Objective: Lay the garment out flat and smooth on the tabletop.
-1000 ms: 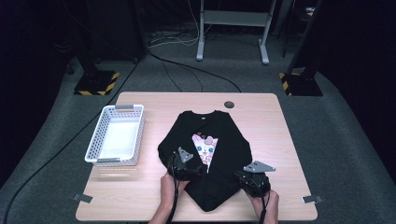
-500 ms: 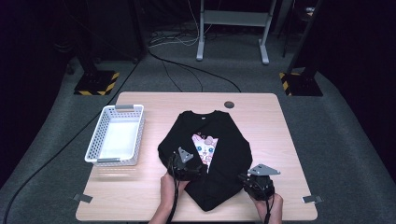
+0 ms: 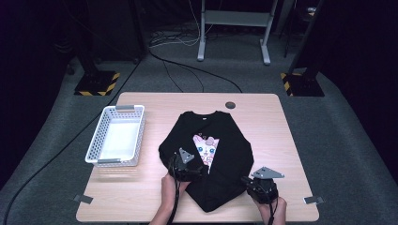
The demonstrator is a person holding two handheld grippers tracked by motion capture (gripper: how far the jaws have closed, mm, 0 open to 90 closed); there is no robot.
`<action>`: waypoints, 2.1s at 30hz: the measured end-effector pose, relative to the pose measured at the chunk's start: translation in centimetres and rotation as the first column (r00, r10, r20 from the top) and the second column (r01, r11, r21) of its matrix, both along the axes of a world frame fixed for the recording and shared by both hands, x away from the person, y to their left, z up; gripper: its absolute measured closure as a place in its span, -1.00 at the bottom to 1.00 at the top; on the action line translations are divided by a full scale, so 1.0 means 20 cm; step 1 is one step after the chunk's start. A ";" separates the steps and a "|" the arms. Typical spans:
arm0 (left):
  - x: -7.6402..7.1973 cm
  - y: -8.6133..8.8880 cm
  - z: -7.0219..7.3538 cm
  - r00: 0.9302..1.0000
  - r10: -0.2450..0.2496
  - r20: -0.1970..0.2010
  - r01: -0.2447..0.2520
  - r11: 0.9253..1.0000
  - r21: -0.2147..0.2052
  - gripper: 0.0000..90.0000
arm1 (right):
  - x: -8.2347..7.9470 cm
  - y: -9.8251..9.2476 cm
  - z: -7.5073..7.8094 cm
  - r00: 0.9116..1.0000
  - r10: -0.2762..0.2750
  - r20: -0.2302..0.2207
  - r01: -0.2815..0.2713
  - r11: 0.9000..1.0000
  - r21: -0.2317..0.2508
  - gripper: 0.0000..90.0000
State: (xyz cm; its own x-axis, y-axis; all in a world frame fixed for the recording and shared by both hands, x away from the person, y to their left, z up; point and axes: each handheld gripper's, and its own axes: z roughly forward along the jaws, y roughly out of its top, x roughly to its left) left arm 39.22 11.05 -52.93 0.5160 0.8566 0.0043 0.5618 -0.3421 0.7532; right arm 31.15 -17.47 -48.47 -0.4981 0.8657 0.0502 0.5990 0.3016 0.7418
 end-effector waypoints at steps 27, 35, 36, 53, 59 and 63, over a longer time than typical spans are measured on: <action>0.00 0.00 0.00 1.000 0.000 0.001 0.000 1.000 0.000 -0.66 | -0.10 -0.10 -0.02 1.000 -0.023 -0.020 0.024 0.999 0.030 0.82; 0.00 0.00 0.00 1.000 0.000 0.001 0.000 1.000 0.000 -0.66 | -0.16 -0.13 -0.05 0.999 -0.036 -0.023 0.036 0.999 0.027 0.75; 0.00 0.00 0.00 1.000 0.000 0.001 0.000 1.000 0.000 -0.66 | -0.17 -0.14 -0.04 0.999 -0.039 -0.022 0.040 0.999 0.028 0.72; 0.00 0.00 0.00 1.000 0.000 0.000 0.000 1.000 0.000 -0.66 | -0.06 -0.26 -0.04 0.992 -0.129 0.000 0.128 0.990 0.054 -0.35; 0.00 0.00 0.00 1.000 0.000 0.000 0.000 1.000 0.000 -0.66 | 0.06 -0.23 -0.13 0.990 -0.135 -0.028 0.136 0.990 0.038 -0.67; 0.00 0.00 0.00 1.000 0.000 0.000 0.000 1.000 0.000 -0.66 | 0.14 -0.23 -0.18 0.988 -0.153 -0.025 0.153 0.988 0.020 -0.79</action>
State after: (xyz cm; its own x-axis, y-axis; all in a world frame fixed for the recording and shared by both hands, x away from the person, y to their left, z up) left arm 39.23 11.05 -52.92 0.5160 0.8565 0.0044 0.5618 -0.3423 0.7531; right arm 33.92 -21.98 -52.12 -0.3585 0.9301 0.0796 0.6537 0.1892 0.7327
